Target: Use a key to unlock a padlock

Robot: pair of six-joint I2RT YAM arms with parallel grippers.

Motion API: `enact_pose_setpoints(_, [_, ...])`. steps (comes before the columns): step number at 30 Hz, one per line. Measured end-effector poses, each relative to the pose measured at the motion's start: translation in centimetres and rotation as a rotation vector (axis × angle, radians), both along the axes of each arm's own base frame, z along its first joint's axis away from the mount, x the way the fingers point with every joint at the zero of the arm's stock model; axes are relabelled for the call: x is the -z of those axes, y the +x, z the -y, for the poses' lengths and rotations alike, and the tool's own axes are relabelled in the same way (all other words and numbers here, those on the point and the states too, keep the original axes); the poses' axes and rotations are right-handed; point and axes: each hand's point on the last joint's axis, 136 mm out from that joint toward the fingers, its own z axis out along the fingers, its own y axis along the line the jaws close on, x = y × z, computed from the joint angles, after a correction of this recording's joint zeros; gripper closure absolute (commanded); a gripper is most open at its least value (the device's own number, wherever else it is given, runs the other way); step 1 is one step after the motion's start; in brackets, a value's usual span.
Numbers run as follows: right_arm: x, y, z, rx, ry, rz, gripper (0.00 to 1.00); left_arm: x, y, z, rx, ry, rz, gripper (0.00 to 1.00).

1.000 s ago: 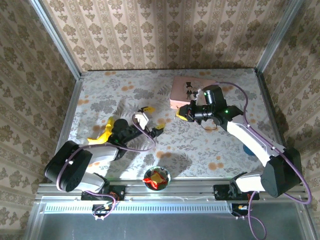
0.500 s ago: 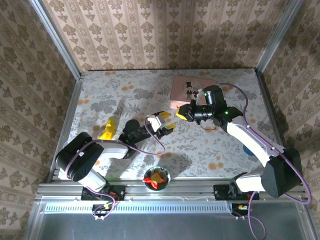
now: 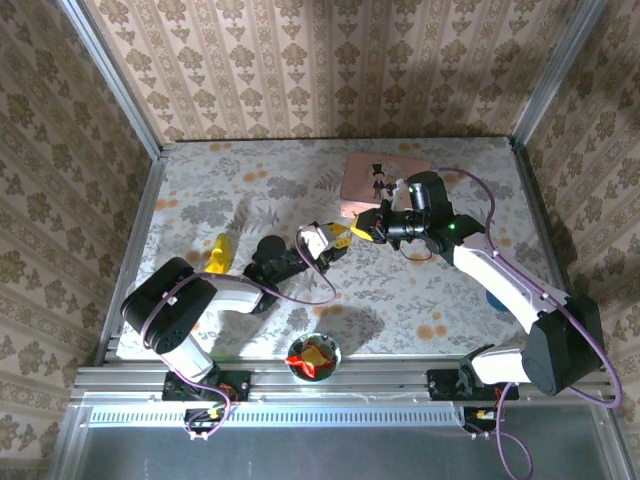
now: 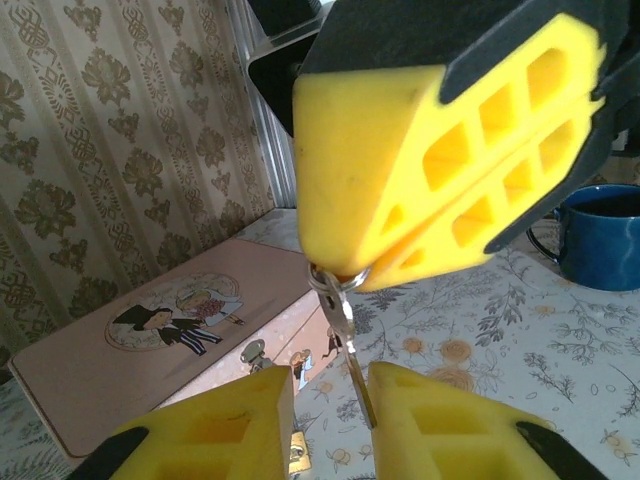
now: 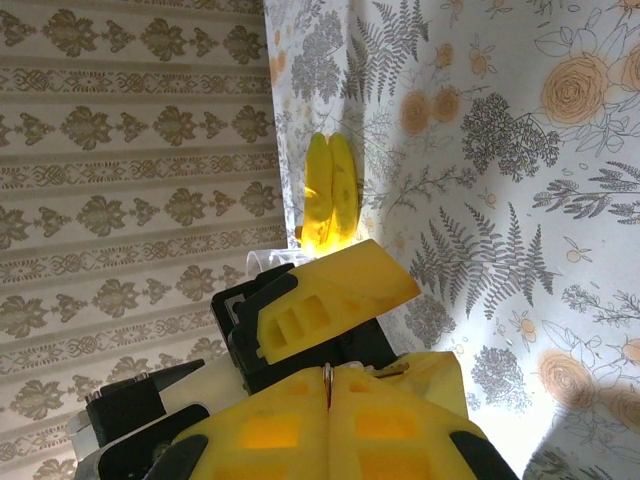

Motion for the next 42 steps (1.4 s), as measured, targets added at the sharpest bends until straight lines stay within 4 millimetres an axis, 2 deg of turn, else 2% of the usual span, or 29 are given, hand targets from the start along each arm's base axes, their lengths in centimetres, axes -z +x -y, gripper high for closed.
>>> enact_pose_setpoints(7, [0.4, 0.1, 0.0, 0.002, 0.002, -0.003, 1.00, -0.1, 0.2, 0.3, -0.004, -0.005, -0.005, 0.99])
enact_pose_setpoints(8, [0.4, 0.1, 0.0, 0.002, 0.001, -0.003, 1.00, -0.1, 0.3, 0.3, -0.007, -0.004, -0.003, 1.00])
enact_pose_setpoints(14, [0.5, 0.1, 0.0, 0.000, -0.002, -0.004, 0.99, 0.1, 0.1, 0.1, -0.011, 0.003, 0.003, 1.00])
enact_pose_setpoints(19, [0.9, -0.6, 0.3, -0.040, -0.060, 0.015, 0.76, 0.0, -0.8, -1.3, 0.014, 0.042, -0.015, 1.00])
enact_pose_setpoints(23, [-0.9, -0.6, 1.3, -0.062, -0.142, 0.139, 0.65, -0.6, -0.3, -3.9, 0.035, 0.095, -0.068, 1.00])
enact_pose_setpoints(27, [-3.7, -2.1, 2.0, -0.115, -0.208, 0.326, 0.62, -1.0, -1.0, -4.7, 0.110, 0.191, -0.116, 1.00])
enact_pose_setpoints(30, [-4.8, -3.6, 1.9, -0.167, -0.270, 0.449, 0.61, -1.2, -2.2, -4.8, 0.172, 0.274, -0.133, 1.00])
enact_pose_setpoints(37, [-4.7, -5.9, -0.3, -0.309, -0.404, 0.619, 0.60, -2.3, -4.6, -6.1, 0.244, 0.425, -0.137, 1.00])
enact_pose_setpoints(42, [-4.0, -6.0, -1.3, -0.350, -0.423, 0.697, 0.60, -2.0, -6.4, -7.3, 0.274, 0.491, -0.139, 1.00])
